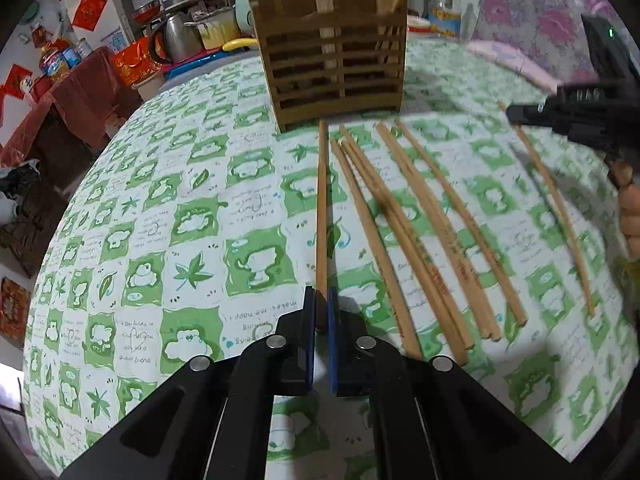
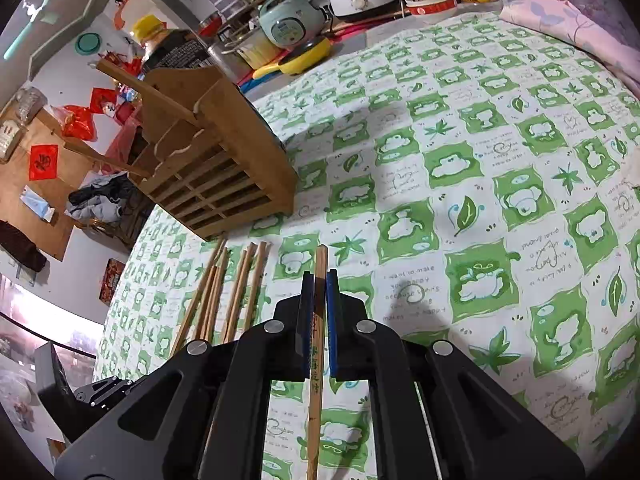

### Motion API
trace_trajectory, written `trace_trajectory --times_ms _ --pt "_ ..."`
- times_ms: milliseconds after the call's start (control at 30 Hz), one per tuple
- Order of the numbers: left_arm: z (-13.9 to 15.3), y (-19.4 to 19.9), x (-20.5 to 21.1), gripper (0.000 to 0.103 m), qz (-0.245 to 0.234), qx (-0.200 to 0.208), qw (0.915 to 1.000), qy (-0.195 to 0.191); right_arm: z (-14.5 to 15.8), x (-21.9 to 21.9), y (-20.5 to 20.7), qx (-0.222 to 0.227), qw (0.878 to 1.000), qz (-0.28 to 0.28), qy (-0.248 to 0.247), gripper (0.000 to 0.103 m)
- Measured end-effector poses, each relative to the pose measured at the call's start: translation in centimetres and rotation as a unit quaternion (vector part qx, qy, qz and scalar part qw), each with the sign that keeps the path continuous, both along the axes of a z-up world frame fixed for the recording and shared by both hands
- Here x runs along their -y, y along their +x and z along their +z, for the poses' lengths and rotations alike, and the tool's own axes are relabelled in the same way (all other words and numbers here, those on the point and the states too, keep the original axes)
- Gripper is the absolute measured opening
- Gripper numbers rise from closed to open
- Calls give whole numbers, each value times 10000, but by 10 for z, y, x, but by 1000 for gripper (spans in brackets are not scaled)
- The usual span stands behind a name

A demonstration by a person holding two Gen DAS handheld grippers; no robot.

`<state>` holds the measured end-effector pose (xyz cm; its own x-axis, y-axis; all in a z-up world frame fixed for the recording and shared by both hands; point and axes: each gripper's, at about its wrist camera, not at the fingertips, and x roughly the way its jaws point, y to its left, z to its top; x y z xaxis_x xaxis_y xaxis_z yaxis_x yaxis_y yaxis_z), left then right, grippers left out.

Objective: Organize utensils
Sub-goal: 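Lift and carry both held chopsticks up over the wooden holder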

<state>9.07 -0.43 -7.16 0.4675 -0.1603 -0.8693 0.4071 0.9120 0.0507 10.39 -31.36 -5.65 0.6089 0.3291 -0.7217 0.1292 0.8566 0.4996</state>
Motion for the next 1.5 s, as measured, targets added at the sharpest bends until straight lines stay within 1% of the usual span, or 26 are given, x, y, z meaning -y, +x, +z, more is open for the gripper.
trace_trajectory --times_ms 67,100,167,233,267,300,333,367,433,567,633,733,833,867,967,1067,1133,1167,1200,1233,1267,1300,1333,1367,1433,1500 --pt "11 3 -5 6 78 -18 9995 -301 6 1 -4 182 9998 -29 17 7" --pt "17 5 -7 6 116 21 9991 -407 12 1 -7 368 9993 -64 -5 7" --pt "34 8 -10 6 203 176 9982 -543 22 0 -13 636 9979 -94 -55 7" --pt "54 12 -12 6 272 326 9967 -686 38 -2 -20 1030 9944 -149 -154 7" --pt "67 15 -13 6 292 424 9958 -752 44 -4 -22 1160 9929 -171 -200 7" --pt "76 18 -12 6 314 513 9950 -794 44 -4 -22 1160 9929 -171 -200 7" --pt "90 22 -12 6 346 650 9936 -852 62 -8 -29 1540 9871 -233 -368 7" --pt "100 27 -11 6 355 732 9926 -896 62 -8 -29 1540 9871 -233 -368 7" --pt "119 38 -8 6 371 851 9907 -993 76 -14 -35 1845 9807 -285 -578 7" --pt "135 60 0 6 431 837 9897 -1080 96 -29 -45 2362 9652 -370 -1063 7" --pt "136 69 4 6 470 786 9897 -1096 98 -37 -50 2524 9576 -369 -1341 7" --pt "136 78 8 6 481 717 9905 -1066 97 -40 -52 2554 9550 -338 -1472 7" --pt "145 87 13 6 458 747 9905 -1064 112 -49 -51 2703 9478 -257 -1674 6" --pt "149 90 14 6 454 768 9902 -1075 120 -53 -47 2778 9441 -241 -1756 6" --pt "171 97 19 6 447 892 9885 -1136 143 -64 -36 3012 9364 -214 -1786 5" --pt "196 98 24 6 398 1093 9863 -1168 156 -78 -26 3151 9311 -127 -1836 4" --pt "207 97 28 6 361 1201 9855 -1147 157 -84 -6 2815 9389 130 -1976 5" --pt "210 96 32 6 318 1233 9854 -1129 155 -83 -1 2710 9418 116 -1983 6" --pt "211 96 33 6 288 1243 9855 -1121 147 -75 9 2485 9477 -8 -2004 9" --pt "212 96 36 6 235 1258 9855 -1113 138 -65 20 2203 9553 -73 -1973 15" --pt "212 95 38 6 199 1266 9855 -1116 121 -50 39 1676 9691 -30 -1809 20" --pt "211 95 40 6 160 1261 9856 -1119 108 -40 51 1300 9771 -21 -1686 26" --pt "209 96 40 6 148 1243 9857 -1127 90 -30 65 824 9838 -82 -1590 27" --pt "208 98 41 6 148 1207 9859 -1147 66 -18 84 251 9876 -128 -1545 27" --pt "208 101 39 6 154 1144 9860 -1205 34 -9 106 -360 9871 -149 -1552 27" --pt "211 102 37 6 178 1120 9854 -1268 7 -4 124 -789 9842 -163 -1576 27"
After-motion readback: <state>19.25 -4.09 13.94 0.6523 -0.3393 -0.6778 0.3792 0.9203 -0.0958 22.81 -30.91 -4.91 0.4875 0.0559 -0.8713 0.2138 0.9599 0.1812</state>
